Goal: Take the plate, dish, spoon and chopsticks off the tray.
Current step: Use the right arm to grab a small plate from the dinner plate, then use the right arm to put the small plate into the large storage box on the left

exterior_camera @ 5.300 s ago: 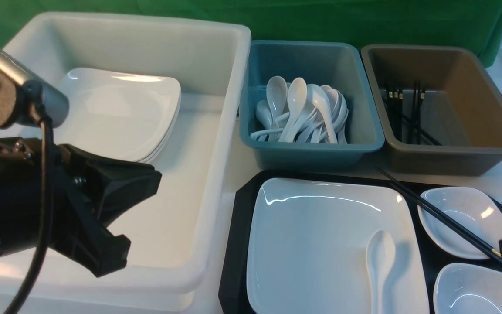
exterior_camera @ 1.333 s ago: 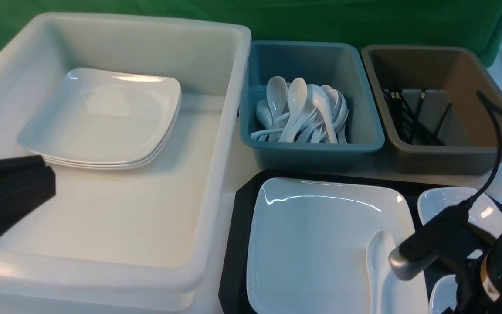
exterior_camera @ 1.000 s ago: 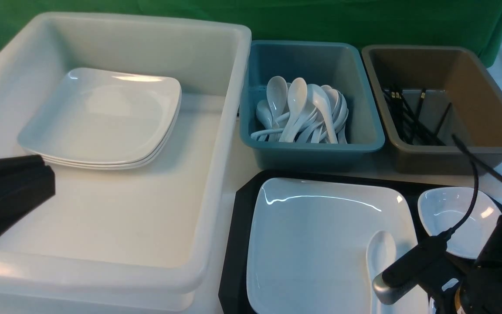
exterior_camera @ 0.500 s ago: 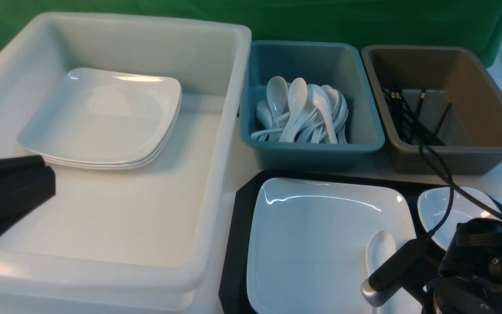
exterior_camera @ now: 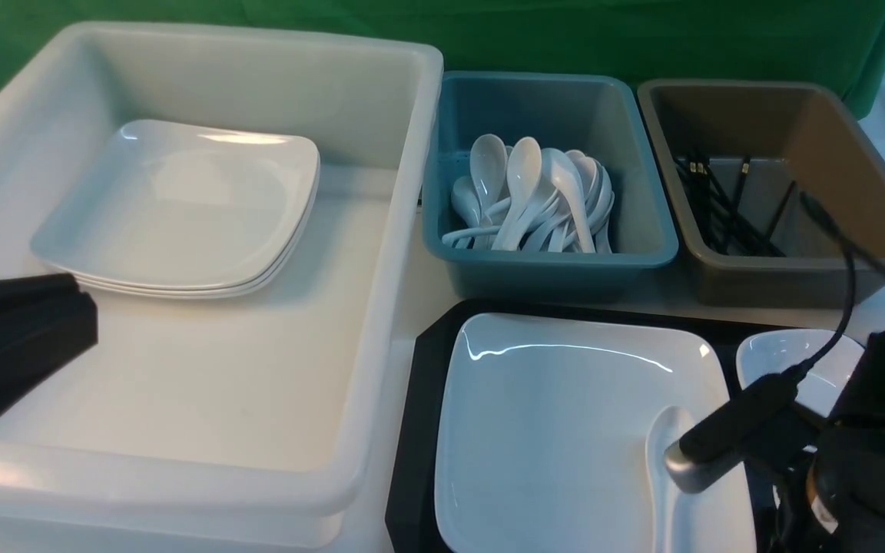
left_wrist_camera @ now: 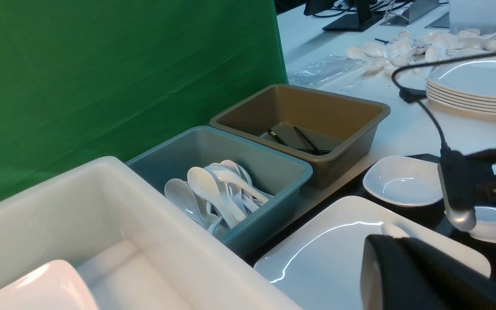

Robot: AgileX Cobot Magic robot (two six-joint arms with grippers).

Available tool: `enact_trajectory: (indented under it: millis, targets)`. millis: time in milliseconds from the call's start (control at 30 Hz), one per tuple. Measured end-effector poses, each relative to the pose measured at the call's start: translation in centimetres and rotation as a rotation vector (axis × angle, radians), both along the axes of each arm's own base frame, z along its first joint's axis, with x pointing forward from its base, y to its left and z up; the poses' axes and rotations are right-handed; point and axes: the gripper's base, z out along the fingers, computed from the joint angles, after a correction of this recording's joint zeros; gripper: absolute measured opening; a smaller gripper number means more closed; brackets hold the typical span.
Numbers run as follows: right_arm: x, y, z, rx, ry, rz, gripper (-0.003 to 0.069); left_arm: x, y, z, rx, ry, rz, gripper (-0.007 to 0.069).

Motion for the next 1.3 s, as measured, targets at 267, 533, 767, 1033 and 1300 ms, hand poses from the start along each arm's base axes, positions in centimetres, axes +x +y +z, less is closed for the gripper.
enact_trajectory:
  millis: [267,533,767,1033,1300]
  targets:
    - [-0.9,0.6,10.5,0.175,-0.188,-0.04,0.0064,0.1,0.4,0.3,0.006,0.012,0.045,0.0022]
    - [-0.6,11.3,19.8,0.439,-0.455,0.539,0.0064,-1.2,3.0,2.9,0.055,0.12,0.241,0.0022]
    - [1.8,22.3,18.6,0.476,-0.405,0.994,0.0064,-2.6,3.9,3.4,0.105,0.225,0.264,0.0022]
    - [6.6,28.4,10.8,0.378,-0.247,1.071,0.0064,-2.8,4.1,2.8,0.158,0.283,0.266,0.0022]
    - [10.2,28.5,5.5,0.358,-0.12,1.011,0.0064,-2.8,4.0,2.9,0.151,0.261,0.264,0.0022]
